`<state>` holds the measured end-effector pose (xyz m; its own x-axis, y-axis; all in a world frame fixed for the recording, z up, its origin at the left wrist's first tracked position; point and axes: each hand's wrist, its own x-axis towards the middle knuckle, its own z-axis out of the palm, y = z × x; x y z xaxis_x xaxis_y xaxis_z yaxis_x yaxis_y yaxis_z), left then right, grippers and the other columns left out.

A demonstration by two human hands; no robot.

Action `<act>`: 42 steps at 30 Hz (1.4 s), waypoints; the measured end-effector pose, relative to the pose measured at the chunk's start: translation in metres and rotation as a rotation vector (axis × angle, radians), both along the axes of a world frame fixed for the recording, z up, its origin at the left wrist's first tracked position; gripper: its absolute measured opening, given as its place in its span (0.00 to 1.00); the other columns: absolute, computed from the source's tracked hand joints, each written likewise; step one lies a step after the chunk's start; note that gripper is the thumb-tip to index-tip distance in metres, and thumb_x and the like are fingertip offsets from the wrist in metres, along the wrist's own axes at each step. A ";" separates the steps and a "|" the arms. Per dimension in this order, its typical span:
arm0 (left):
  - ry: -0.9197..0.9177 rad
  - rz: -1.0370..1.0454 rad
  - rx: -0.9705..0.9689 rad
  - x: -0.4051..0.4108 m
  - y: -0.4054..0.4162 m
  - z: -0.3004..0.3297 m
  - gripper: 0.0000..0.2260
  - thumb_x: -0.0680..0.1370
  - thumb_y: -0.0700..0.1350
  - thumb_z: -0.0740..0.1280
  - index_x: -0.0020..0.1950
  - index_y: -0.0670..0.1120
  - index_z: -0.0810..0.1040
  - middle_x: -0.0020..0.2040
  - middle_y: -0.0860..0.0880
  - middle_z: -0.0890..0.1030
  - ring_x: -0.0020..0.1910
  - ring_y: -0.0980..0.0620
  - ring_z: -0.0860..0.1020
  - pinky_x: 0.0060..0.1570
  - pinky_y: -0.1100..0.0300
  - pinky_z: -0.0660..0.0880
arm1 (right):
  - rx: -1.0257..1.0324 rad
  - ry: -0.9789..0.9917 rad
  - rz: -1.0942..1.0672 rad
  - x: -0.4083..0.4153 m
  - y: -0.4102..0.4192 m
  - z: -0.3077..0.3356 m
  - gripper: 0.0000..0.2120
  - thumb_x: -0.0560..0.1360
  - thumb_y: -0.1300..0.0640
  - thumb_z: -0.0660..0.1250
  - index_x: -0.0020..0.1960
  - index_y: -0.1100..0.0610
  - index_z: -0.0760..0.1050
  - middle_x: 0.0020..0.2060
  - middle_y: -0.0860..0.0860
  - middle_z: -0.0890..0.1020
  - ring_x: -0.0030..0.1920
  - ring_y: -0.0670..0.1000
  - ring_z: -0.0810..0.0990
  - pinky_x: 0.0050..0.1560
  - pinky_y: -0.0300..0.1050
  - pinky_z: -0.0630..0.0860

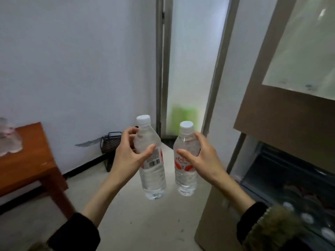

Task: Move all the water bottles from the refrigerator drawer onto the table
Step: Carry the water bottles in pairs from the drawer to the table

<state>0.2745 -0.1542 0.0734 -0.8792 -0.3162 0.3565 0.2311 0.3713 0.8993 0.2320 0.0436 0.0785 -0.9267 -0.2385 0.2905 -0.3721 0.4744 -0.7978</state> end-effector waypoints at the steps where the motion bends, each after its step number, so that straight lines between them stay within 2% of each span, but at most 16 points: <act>1: -0.001 0.044 -0.009 0.008 -0.023 -0.001 0.23 0.69 0.46 0.73 0.57 0.55 0.65 0.49 0.59 0.75 0.47 0.62 0.78 0.41 0.67 0.76 | 0.003 -0.001 0.042 -0.001 -0.026 0.000 0.33 0.68 0.44 0.71 0.68 0.53 0.65 0.62 0.50 0.74 0.61 0.51 0.74 0.63 0.56 0.73; 3: -0.014 0.131 -0.037 0.024 -0.071 -0.003 0.23 0.69 0.46 0.74 0.57 0.54 0.64 0.48 0.60 0.74 0.45 0.65 0.76 0.38 0.71 0.74 | 0.005 0.003 0.127 -0.001 -0.082 0.000 0.32 0.68 0.45 0.72 0.68 0.53 0.66 0.61 0.50 0.75 0.61 0.50 0.75 0.63 0.54 0.73; 5: -0.033 0.200 -0.065 0.039 -0.123 -0.006 0.24 0.69 0.46 0.74 0.58 0.53 0.65 0.48 0.59 0.74 0.46 0.66 0.75 0.40 0.70 0.72 | 0.018 0.009 0.199 0.001 -0.141 0.000 0.31 0.67 0.45 0.72 0.66 0.53 0.68 0.59 0.51 0.76 0.59 0.50 0.76 0.62 0.54 0.73; 8: -0.071 0.284 -0.105 0.063 -0.204 -0.010 0.25 0.67 0.49 0.75 0.58 0.53 0.65 0.49 0.57 0.74 0.48 0.61 0.76 0.46 0.64 0.75 | 0.025 0.004 0.303 0.008 -0.232 -0.002 0.29 0.68 0.49 0.73 0.66 0.54 0.68 0.59 0.51 0.76 0.59 0.51 0.75 0.62 0.52 0.73; 12: -0.125 0.380 -0.143 0.091 -0.301 -0.013 0.27 0.66 0.50 0.75 0.59 0.56 0.64 0.53 0.55 0.73 0.52 0.56 0.75 0.52 0.57 0.77 | 0.046 0.014 0.408 0.015 -0.340 -0.007 0.26 0.67 0.48 0.74 0.62 0.53 0.70 0.54 0.47 0.78 0.54 0.47 0.77 0.56 0.45 0.74; 16: -0.207 0.451 -0.176 0.111 -0.380 -0.022 0.29 0.66 0.51 0.75 0.62 0.53 0.64 0.57 0.53 0.72 0.57 0.54 0.74 0.55 0.56 0.76 | 0.081 -0.015 0.481 0.016 -0.427 -0.015 0.28 0.66 0.48 0.75 0.62 0.55 0.71 0.55 0.50 0.79 0.55 0.49 0.78 0.57 0.47 0.76; 23: -0.337 0.540 -0.163 0.108 -0.484 -0.049 0.32 0.67 0.49 0.75 0.67 0.50 0.65 0.61 0.52 0.72 0.57 0.57 0.71 0.50 0.66 0.71 | 0.163 -0.073 0.618 -0.008 -0.543 -0.038 0.28 0.65 0.50 0.76 0.61 0.56 0.73 0.54 0.50 0.80 0.47 0.43 0.76 0.42 0.29 0.70; 28: -0.428 0.572 -0.177 0.079 -0.554 -0.067 0.35 0.67 0.49 0.75 0.70 0.48 0.64 0.66 0.50 0.72 0.57 0.58 0.71 0.52 0.63 0.72 | 0.206 -0.127 0.688 -0.044 -0.623 -0.058 0.30 0.65 0.53 0.76 0.63 0.57 0.70 0.56 0.53 0.79 0.51 0.49 0.78 0.50 0.41 0.74; 34: -0.557 0.546 -0.207 0.033 -0.639 -0.085 0.33 0.66 0.52 0.75 0.68 0.49 0.67 0.66 0.49 0.73 0.61 0.51 0.74 0.57 0.53 0.76 | 0.308 -0.142 0.721 -0.100 -0.709 -0.081 0.38 0.64 0.48 0.76 0.69 0.56 0.65 0.62 0.54 0.76 0.60 0.54 0.76 0.58 0.52 0.76; 37: -0.571 0.585 -0.192 0.013 -0.674 -0.095 0.35 0.66 0.51 0.76 0.69 0.48 0.66 0.66 0.49 0.72 0.62 0.50 0.73 0.58 0.52 0.75 | 0.356 -0.103 0.704 -0.121 -0.748 -0.093 0.39 0.63 0.45 0.76 0.68 0.55 0.65 0.61 0.53 0.76 0.61 0.55 0.75 0.58 0.53 0.76; 42: -0.631 0.595 -0.211 -0.021 -0.728 -0.113 0.35 0.65 0.51 0.76 0.69 0.49 0.66 0.67 0.48 0.73 0.64 0.49 0.73 0.59 0.47 0.75 | 0.369 -0.175 0.664 -0.145 -0.805 -0.118 0.37 0.64 0.49 0.76 0.68 0.56 0.64 0.63 0.53 0.74 0.61 0.54 0.74 0.57 0.50 0.74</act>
<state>0.2537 -0.8826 -0.0398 -0.6429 -0.7651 -0.0357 -0.5675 0.4444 0.6931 0.0870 -0.7618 -0.0393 -0.5808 -0.8123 -0.0529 -0.5546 0.4424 -0.7047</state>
